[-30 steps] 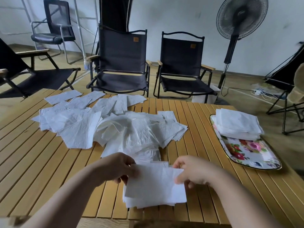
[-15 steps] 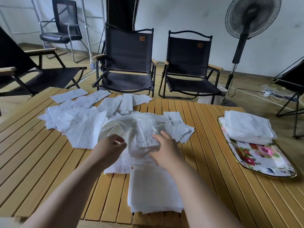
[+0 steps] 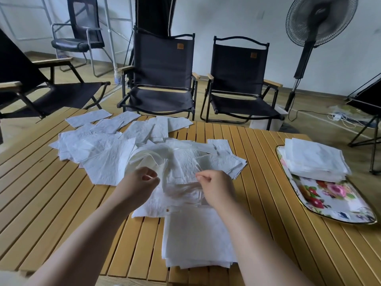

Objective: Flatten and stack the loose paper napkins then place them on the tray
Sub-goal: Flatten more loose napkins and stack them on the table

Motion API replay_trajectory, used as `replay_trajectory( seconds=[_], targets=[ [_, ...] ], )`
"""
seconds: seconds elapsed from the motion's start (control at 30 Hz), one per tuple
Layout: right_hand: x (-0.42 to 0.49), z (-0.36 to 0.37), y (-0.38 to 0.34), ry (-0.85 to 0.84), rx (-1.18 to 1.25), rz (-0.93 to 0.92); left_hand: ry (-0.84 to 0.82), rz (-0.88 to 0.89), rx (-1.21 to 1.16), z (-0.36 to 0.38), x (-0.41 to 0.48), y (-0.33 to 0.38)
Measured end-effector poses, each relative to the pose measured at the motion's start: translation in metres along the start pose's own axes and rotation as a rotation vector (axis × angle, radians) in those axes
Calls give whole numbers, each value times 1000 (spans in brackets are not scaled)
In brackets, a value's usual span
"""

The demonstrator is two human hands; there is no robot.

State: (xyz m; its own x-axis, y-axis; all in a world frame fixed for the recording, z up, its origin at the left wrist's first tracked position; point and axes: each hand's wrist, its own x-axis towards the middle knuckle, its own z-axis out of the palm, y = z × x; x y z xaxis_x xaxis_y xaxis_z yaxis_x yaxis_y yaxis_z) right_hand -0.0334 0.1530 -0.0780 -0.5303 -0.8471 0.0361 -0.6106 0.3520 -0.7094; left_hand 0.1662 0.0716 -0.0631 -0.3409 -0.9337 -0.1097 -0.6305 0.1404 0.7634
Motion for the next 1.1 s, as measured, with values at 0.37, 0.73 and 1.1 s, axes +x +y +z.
replay_trajectory(
  seconds=[0.37, 0.73, 1.1],
  targets=[
    [0, 20, -4, 18, -154, -66, -30, 33, 28, 11, -3, 3],
    [5, 18, -2, 13, 156, 38, -8, 16, 22, 6, 1, -1],
    [10, 23, 0, 39, 318, 130, -24, 26, 25, 9, -2, 2]
  ],
)
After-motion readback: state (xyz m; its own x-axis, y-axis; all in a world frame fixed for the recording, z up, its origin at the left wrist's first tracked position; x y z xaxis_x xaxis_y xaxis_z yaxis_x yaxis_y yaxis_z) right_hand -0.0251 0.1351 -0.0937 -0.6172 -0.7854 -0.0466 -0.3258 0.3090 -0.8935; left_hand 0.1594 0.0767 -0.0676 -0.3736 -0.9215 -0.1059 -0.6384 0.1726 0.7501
